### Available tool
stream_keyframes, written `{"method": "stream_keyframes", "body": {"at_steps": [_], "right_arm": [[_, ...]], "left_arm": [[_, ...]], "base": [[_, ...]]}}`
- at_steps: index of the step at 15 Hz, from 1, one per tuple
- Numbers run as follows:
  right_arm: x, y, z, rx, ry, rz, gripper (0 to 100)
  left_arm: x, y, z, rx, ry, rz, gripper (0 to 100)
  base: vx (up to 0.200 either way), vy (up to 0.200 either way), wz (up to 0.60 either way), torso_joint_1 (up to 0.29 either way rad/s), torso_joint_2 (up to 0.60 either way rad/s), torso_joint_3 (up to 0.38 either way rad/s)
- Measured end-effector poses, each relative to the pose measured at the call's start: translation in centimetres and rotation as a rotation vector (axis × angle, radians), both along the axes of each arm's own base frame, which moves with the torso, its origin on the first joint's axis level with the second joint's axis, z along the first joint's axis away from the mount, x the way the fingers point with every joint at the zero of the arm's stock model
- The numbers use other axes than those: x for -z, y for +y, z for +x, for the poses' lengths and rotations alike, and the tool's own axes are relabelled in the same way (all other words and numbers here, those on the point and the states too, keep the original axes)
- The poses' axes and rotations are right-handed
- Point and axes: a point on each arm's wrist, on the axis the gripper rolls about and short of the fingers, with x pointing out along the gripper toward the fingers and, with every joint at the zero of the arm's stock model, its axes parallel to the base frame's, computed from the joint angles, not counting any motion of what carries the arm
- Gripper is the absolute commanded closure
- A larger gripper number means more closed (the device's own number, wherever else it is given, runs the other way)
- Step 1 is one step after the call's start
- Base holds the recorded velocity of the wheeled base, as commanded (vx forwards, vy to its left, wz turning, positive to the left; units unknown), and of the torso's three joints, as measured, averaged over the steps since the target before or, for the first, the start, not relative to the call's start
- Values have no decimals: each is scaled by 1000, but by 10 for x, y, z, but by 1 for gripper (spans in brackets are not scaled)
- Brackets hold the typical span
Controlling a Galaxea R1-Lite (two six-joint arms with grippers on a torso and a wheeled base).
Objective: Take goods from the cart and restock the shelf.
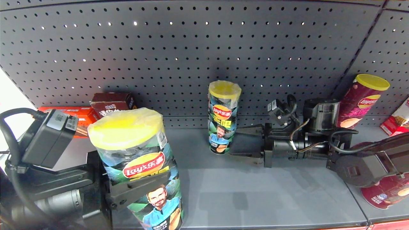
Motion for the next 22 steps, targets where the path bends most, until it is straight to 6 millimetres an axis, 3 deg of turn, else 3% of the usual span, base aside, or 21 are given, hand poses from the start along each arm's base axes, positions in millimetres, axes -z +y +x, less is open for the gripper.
{"method": "stream_keyframes", "body": {"at_steps": [5, 13, 22], "right_arm": [[-16, 0, 27, 101, -74, 27, 0], [-9, 38, 49, 94, -92, 38, 0], [1, 55, 54, 86, -89, 37, 0]], "left_arm": [[3, 1, -1, 0, 10, 6, 100], [4, 1, -1, 0, 13, 7, 100], [5, 1, -1, -2, 14, 9, 100]], "base": [[0, 0, 0, 0, 0, 0], [0, 0, 0, 0, 0, 0], [0, 0, 0, 0, 0, 0]]}}
